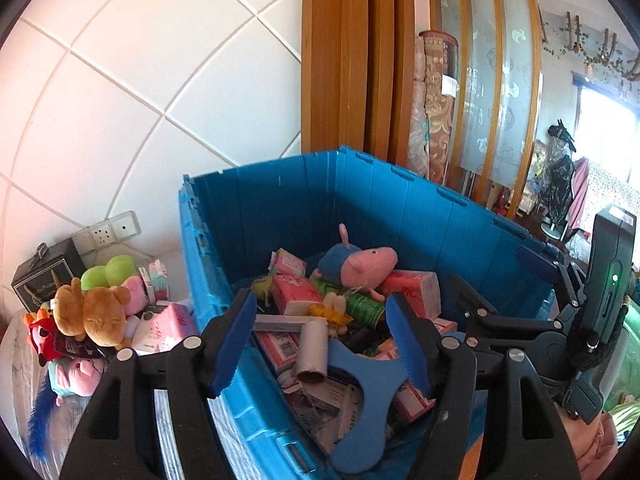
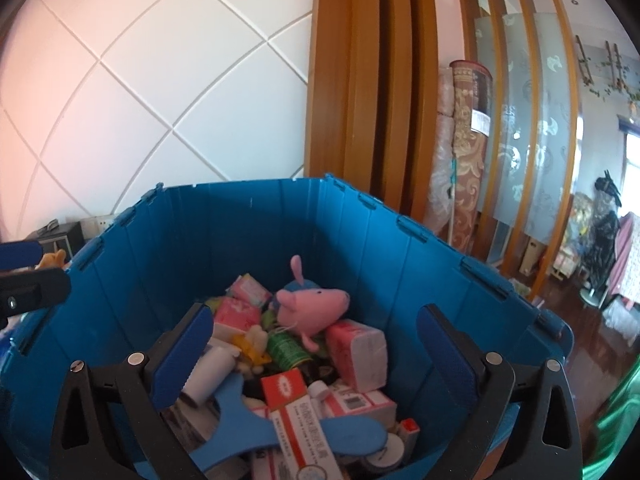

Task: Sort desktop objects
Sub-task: 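Open the left gripper to drop the pink-and-white box into the crate, then move both grippers back to the pile of toys on the bed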

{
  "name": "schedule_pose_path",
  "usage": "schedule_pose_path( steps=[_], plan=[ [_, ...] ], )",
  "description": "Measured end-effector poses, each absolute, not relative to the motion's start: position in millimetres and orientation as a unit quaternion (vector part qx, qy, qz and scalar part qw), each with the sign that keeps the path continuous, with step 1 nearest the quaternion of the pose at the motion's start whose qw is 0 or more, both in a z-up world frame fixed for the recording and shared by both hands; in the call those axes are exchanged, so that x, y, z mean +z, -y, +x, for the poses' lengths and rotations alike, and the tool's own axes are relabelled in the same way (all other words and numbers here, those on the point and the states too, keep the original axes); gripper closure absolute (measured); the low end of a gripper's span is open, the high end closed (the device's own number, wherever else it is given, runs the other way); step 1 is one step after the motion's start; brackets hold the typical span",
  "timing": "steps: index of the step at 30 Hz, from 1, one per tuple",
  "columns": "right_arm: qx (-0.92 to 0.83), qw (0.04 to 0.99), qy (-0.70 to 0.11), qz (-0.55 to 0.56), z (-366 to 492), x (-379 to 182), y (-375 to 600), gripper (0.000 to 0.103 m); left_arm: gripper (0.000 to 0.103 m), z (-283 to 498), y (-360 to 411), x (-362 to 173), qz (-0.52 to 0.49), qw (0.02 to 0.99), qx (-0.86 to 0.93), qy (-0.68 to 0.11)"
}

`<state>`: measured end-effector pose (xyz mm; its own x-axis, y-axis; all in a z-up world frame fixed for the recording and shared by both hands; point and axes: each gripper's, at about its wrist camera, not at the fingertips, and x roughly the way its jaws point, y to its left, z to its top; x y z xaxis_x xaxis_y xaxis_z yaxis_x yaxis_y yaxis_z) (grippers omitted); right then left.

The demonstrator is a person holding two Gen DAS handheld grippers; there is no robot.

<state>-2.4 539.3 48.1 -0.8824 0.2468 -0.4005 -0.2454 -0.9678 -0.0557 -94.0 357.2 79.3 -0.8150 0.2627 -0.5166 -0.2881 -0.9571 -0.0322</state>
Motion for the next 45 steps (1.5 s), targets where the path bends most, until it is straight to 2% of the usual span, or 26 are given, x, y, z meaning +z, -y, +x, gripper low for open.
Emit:
schedule_pose_path(
  steps=[6, 13, 24, 36, 45],
  plan=[
    [0.975, 0.121, 0.014, -0.184, 11.1, 70.4, -507.3, 0.0, 0.036, -84.0, -312.2, 86.4, -0.251, 0.142, 0.958, -0.001],
    [0.983, 0.085, 0.027, -0.162, 23.4, 92.9, -447.6, 0.0, 0.036, -73.4, -242.1, 83.6, -0.249, 0.096, 0.964, 0.012],
    [0.986, 0.045, 0.033, -0.156, 22.6, 107.7, -338.1, 0.0, 0.036, -42.8, -76.2, 45.0, -0.273, -0.019, 0.961, 0.033],
    [0.971, -0.036, 0.04, -0.232, -53.2, 69.9, -239.4, 0.0, 0.036, -40.7, 73.2, -23.8, -0.342, -0.134, 0.927, 0.077],
    [0.949, -0.06, 0.047, -0.306, -126.5, 15.2, -212.8, 0.0, 0.036, -101.9, 86.0, -58.3, -0.378, -0.12, 0.914, 0.083]
  ],
)
